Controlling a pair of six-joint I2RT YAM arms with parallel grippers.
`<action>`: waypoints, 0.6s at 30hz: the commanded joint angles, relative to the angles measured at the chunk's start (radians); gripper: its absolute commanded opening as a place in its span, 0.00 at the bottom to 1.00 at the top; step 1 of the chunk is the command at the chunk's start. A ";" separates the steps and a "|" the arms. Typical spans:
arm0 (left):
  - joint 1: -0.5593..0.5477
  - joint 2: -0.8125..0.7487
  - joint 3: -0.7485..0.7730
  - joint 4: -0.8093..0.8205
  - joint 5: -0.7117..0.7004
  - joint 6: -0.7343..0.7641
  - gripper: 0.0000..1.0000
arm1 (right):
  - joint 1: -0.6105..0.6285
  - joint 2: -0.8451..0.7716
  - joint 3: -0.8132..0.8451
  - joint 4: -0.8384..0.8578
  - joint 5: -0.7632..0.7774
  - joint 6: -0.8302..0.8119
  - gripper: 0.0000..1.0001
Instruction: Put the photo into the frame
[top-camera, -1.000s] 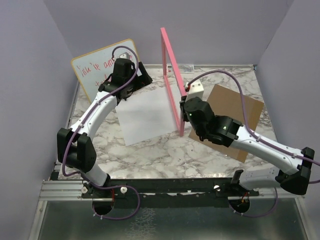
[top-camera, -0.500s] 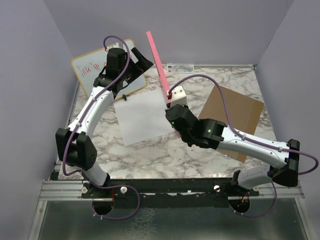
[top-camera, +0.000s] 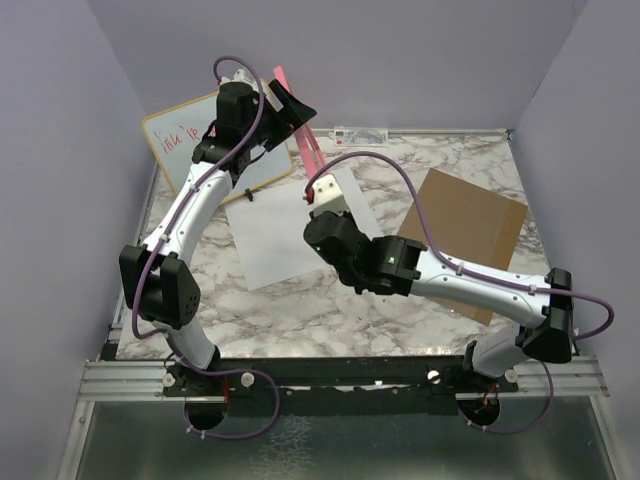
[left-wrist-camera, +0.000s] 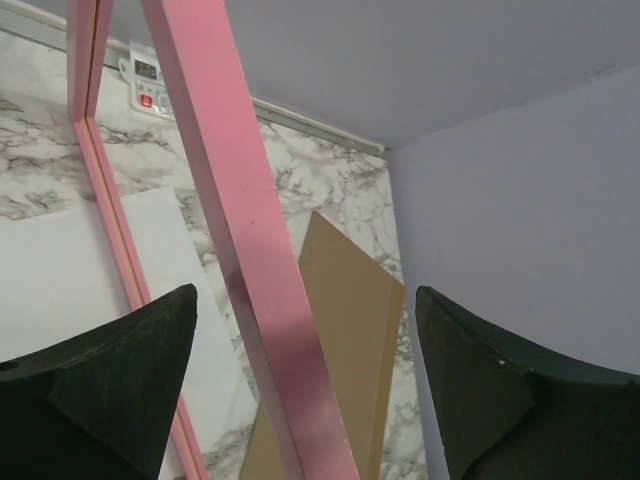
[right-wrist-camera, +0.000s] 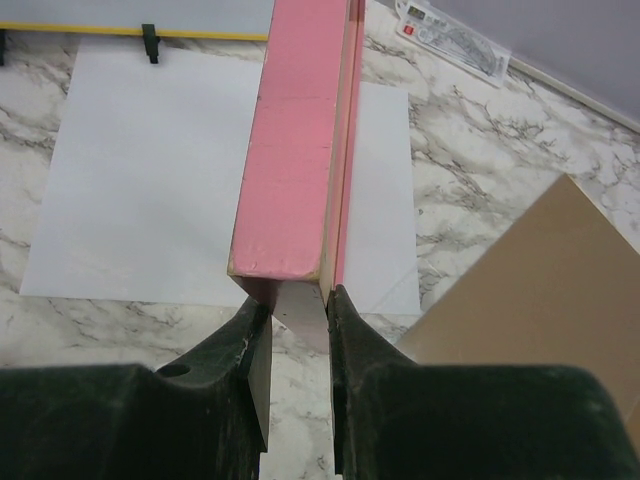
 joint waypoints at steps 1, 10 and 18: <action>0.000 0.054 0.062 -0.128 -0.023 0.082 0.79 | 0.023 0.093 0.041 -0.052 -0.032 -0.010 0.05; 0.006 0.130 0.267 -0.416 -0.164 0.304 0.34 | 0.027 0.194 0.144 -0.039 0.009 -0.107 0.09; 0.017 0.133 0.285 -0.441 -0.094 0.382 0.03 | 0.027 0.044 0.030 0.123 -0.270 -0.125 0.89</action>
